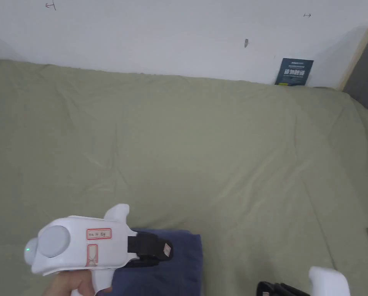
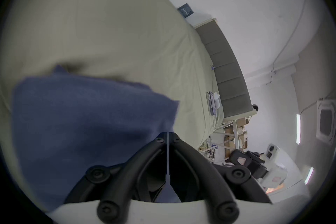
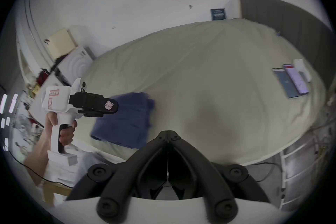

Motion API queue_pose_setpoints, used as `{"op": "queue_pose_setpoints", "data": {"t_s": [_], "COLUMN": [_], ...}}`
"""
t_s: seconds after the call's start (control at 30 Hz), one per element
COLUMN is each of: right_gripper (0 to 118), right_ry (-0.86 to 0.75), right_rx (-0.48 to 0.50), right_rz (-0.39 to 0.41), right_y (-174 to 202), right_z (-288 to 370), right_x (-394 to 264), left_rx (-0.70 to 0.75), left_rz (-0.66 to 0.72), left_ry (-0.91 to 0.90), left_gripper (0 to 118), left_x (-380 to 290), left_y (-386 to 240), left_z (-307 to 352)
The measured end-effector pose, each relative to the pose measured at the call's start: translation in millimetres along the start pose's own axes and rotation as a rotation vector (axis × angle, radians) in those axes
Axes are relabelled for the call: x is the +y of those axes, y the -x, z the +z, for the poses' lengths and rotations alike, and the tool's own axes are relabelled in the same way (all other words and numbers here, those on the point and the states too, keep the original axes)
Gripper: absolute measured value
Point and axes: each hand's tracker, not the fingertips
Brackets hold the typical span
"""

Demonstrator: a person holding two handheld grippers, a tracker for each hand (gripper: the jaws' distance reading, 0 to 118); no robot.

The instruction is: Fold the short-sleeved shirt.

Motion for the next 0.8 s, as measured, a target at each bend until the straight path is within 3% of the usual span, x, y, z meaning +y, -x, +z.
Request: {"op": "queue_pose_setpoints", "data": {"t_s": [0.13, 0.17, 0.3, 0.37, 0.47, 0.6, 0.63, 0.7, 0.73, 0.77, 0.8], "right_gripper": [1, 1, 1, 1, 1, 1, 1, 1, 1, 1, 1], "right_ry": [0.15, 0.171, 0.258, 0.318, 0.385, 0.386, 0.384, 0.39, 0.392, 0.395, 0.395], "right_rx": [0.39, 0.426, 0.567, 0.627, 0.629, 0.805, 0.789, 0.775, 0.777, 0.773, 0.771], "right_rz": [-0.155, -0.194, -0.219, -0.31, -0.412, -0.598, -0.592, -0.571, -0.559, -0.552, -0.552], "right_y": [6.7, 9.2, 16.3, 6.8, -21.3, -55.8, -57.9, -57.0, -55.9, -55.4, -55.1], "right_z": [-71.4, -93.1, -160.3, -186.2, -215.0, -227.5, -226.6, -225.0, -224.8, -224.6, -224.6], "right_x": [23.8, 29.4, 39.6, 32.6, 13.2, -1.5, -0.4, 1.2, 1.5, 2.1, 2.7], "left_rx": [0.157, 0.19, 0.314, 0.346, 0.285, 0.126, 0.059, -0.006, -0.022, -0.06, -0.053], "left_rz": [-0.062, -0.049, -0.045, -0.023, 0.028, 0.069, 0.091, 0.087, 0.085, 0.073, 0.109], "left_ry": [-0.069, -0.082, -0.092, -0.072, -0.042, -0.005, 0.019, 0.017, 0.056, -0.02, 0.086], "left_gripper": [0, 0, 0, 0, 0, 2, 14, 103, 118, 117, 117], "left_x": [-0.4, -0.7, -2.5, -3.5, -3.6, -2.9, -2.1, -2.3, -1.6, 2.7, 1.4], "left_y": [7.7, 15.1, 44.4, 58.3, 76.9, 93.0, 95.8, 101.6, 104.2, 108.0, 111.9], "left_z": [58.7, 69.9, 91.4, 90.2, 83.7, 74.6, 71.0, 60.4, 51.0, 48.6, 39.8]}}
